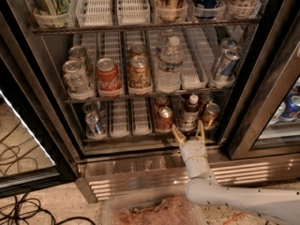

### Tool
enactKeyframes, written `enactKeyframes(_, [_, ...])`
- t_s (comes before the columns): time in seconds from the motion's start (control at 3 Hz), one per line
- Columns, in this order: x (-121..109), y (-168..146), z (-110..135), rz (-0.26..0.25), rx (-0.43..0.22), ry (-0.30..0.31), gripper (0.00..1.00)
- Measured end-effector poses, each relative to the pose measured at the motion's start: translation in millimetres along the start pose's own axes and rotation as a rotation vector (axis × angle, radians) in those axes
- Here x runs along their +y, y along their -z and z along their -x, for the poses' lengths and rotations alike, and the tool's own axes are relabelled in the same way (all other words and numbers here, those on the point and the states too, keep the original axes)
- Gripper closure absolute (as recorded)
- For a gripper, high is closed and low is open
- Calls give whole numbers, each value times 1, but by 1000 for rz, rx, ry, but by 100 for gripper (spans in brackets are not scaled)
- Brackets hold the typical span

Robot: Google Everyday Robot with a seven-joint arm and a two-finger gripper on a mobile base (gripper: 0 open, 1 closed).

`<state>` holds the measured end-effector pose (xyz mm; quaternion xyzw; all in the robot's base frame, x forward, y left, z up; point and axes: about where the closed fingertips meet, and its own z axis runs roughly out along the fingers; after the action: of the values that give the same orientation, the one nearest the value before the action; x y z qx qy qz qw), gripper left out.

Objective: Pick blue plastic bottle from bottom shelf of fridge

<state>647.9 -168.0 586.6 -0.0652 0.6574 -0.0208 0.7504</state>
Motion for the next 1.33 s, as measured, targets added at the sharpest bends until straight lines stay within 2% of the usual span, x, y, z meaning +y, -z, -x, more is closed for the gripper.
enactKeyframes(0.33, [8, -17, -2, 19, -26, 10, 37])
enactKeyframes(0.67, [8, -22, -4, 19, -27, 14, 37])
enactKeyframes(1.0, [8, -24, -3, 19, -24, 17, 56])
enactKeyframes(1.33, [8, -26, -4, 19, -11, 21, 79])
